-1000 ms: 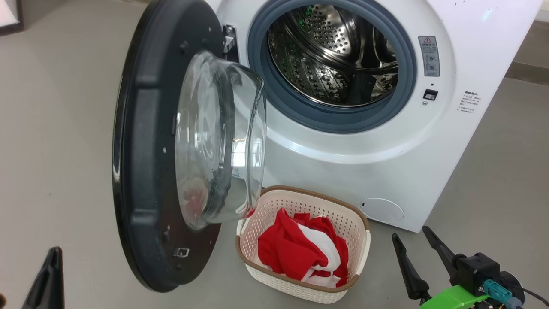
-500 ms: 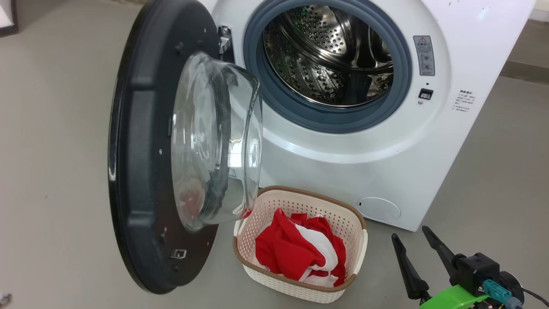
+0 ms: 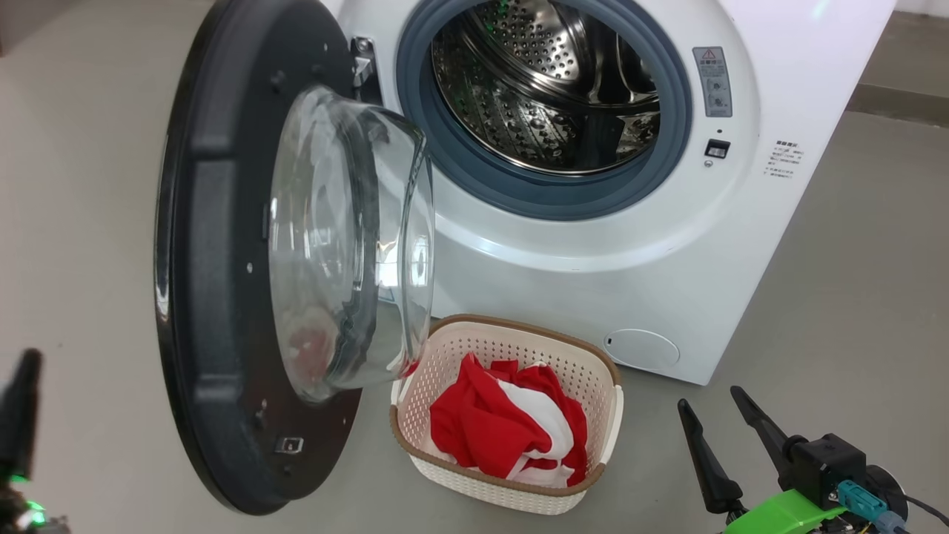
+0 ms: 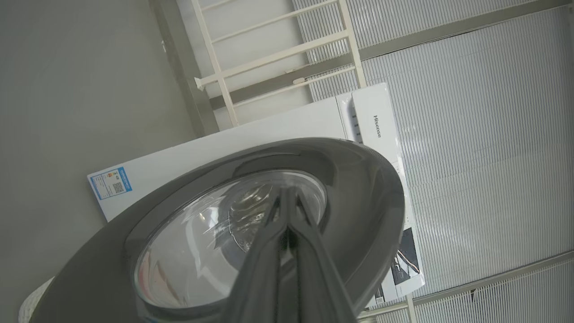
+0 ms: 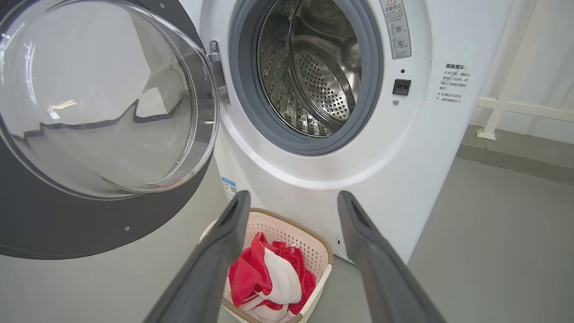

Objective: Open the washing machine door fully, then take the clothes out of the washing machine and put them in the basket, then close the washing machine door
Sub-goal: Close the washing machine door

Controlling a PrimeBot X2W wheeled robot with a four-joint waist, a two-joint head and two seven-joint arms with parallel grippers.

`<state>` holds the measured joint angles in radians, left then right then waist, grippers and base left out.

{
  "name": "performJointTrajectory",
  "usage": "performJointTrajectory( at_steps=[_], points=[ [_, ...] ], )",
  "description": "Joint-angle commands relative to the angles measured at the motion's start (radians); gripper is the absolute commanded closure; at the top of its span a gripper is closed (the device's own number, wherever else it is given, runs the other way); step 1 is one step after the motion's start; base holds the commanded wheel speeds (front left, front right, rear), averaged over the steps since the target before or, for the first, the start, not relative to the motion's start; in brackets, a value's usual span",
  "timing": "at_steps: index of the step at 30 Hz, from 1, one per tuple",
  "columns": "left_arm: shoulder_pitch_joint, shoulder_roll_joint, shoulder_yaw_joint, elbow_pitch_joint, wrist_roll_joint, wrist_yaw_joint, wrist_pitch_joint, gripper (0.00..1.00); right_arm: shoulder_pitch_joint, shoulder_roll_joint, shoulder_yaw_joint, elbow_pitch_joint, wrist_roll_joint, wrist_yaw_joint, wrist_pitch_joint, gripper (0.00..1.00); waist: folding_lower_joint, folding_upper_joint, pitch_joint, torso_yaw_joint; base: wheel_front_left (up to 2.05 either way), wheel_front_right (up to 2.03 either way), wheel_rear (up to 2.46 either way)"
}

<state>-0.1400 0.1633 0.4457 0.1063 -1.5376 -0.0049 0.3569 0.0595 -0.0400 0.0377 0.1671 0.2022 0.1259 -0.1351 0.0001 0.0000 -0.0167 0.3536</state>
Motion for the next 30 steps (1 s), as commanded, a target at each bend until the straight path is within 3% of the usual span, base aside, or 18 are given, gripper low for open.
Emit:
performJointTrajectory(
  at_steps=[1,10,30],
  points=[
    [-0.027,0.028,0.016,-0.014,-0.008,-0.002,0.023,1.00,-0.045,-0.010,0.018,-0.029,0.004,0.005,-0.004,0.00,-0.0001,0.0000,0.004,-0.005,0.00,0.00,0.00],
    [0.008,0.015,-0.038,0.006,-0.038,-0.019,0.119,1.00,-0.048,-0.010,0.018,-0.036,-0.001,0.005,0.001,0.00,-0.0001,0.0000,0.017,-0.017,0.00,0.00,0.00],
    [0.091,-0.015,-0.132,-0.087,-0.079,-0.019,0.271,1.00,-0.060,-0.010,0.018,-0.034,0.003,0.005,-0.005,0.00,-0.0001,0.0000,0.036,-0.044,0.00,0.00,0.00]
  ],
)
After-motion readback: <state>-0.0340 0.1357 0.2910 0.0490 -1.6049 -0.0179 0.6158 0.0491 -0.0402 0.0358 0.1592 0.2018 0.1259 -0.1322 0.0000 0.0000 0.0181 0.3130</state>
